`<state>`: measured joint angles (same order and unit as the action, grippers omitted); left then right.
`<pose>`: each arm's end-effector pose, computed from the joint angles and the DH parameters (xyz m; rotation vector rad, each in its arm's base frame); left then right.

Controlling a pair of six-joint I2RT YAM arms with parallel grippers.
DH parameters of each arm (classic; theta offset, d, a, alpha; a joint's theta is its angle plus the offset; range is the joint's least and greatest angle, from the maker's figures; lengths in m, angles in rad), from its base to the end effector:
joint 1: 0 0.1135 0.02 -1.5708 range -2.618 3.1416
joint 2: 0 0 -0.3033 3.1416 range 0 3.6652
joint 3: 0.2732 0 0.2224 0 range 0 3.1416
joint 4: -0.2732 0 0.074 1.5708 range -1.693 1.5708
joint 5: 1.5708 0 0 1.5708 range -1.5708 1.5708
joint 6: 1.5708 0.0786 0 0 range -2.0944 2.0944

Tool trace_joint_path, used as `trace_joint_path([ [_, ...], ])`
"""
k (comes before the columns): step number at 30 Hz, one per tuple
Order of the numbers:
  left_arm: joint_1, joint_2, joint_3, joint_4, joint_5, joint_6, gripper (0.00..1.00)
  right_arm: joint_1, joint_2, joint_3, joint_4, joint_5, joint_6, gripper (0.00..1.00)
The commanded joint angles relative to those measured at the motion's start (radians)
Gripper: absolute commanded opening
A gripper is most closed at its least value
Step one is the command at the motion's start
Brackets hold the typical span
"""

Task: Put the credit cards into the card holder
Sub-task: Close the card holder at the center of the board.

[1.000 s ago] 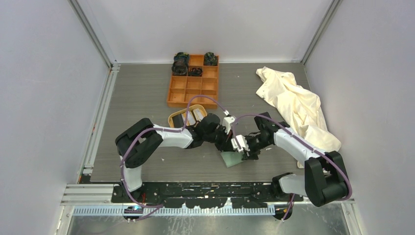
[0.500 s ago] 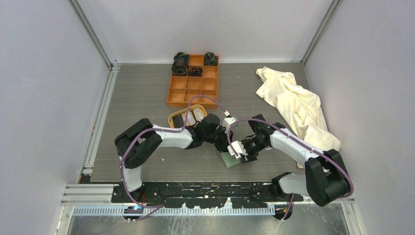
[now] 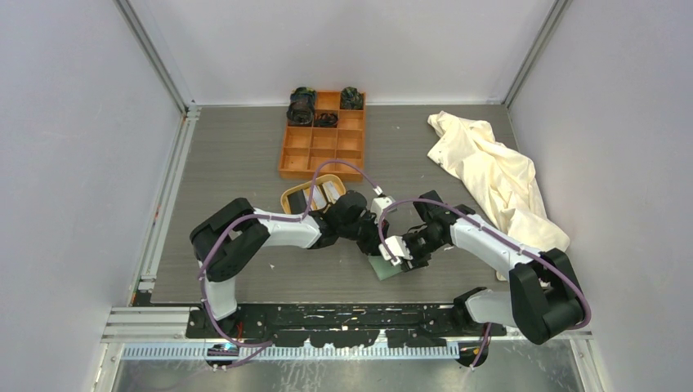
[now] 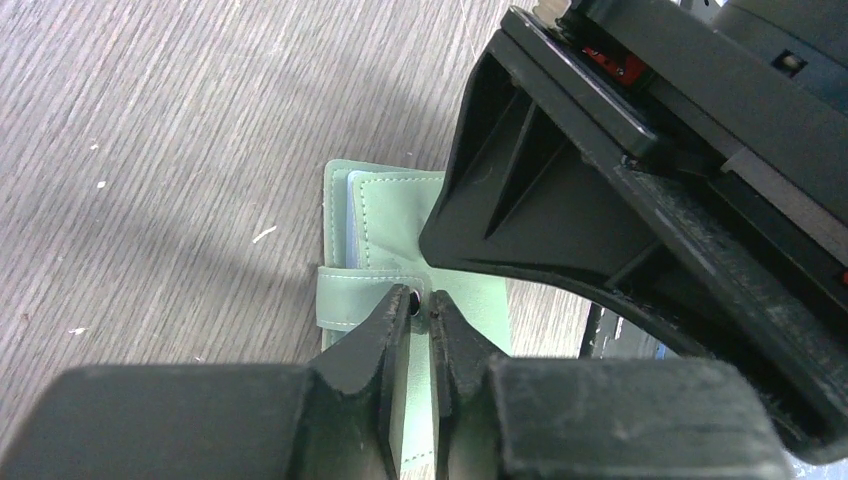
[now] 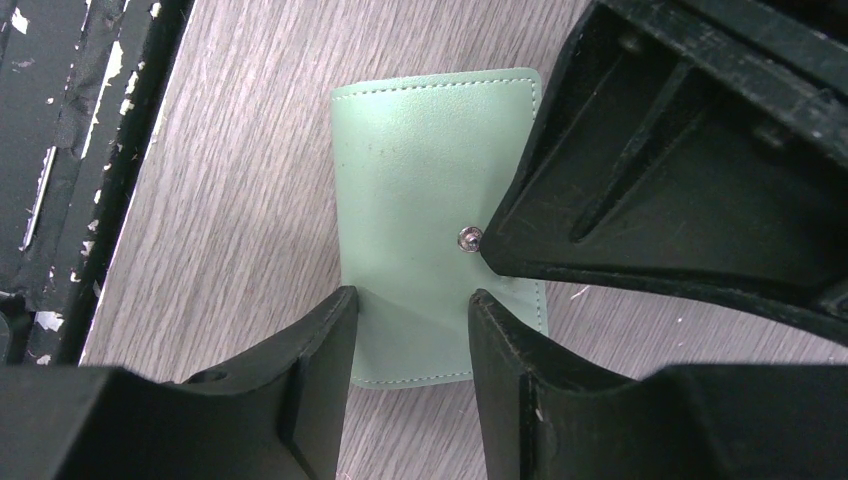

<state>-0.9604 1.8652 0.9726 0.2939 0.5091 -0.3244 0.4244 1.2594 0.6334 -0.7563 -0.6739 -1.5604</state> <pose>0.2018 -0.3554 0.1943 1.0443 2.1366 -1.2365 0.1267 0.1111 0.1923 -2.1862 1.3263 0.6247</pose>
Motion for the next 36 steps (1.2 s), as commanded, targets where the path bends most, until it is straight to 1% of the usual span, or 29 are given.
trace_joint_path([
  [1,-0.008,-0.028,0.014,-0.060,0.019,0.020,0.15,0.007,0.012,-0.005,0.004,0.022,0.008,0.49],
  [4,-0.007,-0.033,0.013,-0.068,0.015,0.021,0.17,0.007,0.012,-0.005,0.003,0.022,0.008,0.49],
  [36,-0.008,-0.043,0.015,-0.111,0.004,0.014,0.25,0.009,0.015,0.004,-0.008,0.022,0.010,0.47],
])
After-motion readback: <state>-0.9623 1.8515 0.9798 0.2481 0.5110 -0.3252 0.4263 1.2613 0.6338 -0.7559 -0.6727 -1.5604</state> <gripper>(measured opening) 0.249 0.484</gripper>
